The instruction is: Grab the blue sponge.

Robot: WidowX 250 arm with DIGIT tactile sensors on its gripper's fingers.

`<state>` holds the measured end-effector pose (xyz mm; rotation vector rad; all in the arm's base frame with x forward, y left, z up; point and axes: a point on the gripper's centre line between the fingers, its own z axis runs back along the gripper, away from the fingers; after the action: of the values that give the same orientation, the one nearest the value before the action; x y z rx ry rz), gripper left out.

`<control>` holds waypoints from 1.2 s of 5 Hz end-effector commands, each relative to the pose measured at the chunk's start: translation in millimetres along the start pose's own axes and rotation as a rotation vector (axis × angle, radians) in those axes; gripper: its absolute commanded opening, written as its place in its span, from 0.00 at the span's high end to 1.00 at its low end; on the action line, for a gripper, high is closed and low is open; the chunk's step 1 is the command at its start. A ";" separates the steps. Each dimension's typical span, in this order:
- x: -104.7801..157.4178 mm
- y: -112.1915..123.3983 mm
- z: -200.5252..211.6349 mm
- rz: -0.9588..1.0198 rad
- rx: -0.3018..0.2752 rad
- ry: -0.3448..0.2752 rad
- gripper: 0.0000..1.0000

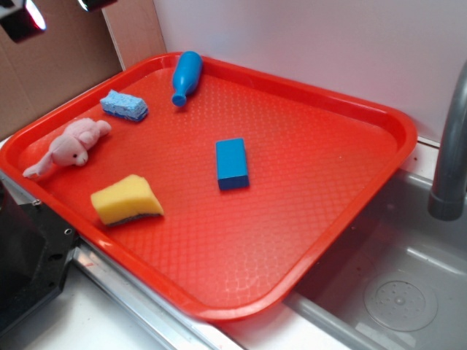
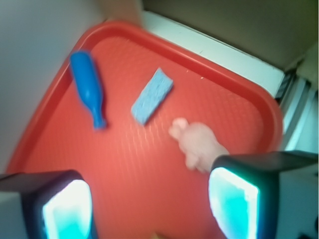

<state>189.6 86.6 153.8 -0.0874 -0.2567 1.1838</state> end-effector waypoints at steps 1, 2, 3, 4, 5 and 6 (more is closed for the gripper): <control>40.1 18.9 -40.0 0.335 0.032 -0.119 0.00; 46.6 8.7 -72.9 0.371 0.066 -0.184 0.00; 48.7 0.4 -99.0 0.394 0.112 -0.220 0.00; 48.5 -1.5 -118.6 0.407 0.150 -0.201 0.00; 46.9 -2.2 -135.3 0.395 0.184 -0.184 0.00; 44.4 -2.7 -145.7 0.406 0.206 -0.184 0.28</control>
<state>250.8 135.3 12.9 0.1807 -0.2519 1.6071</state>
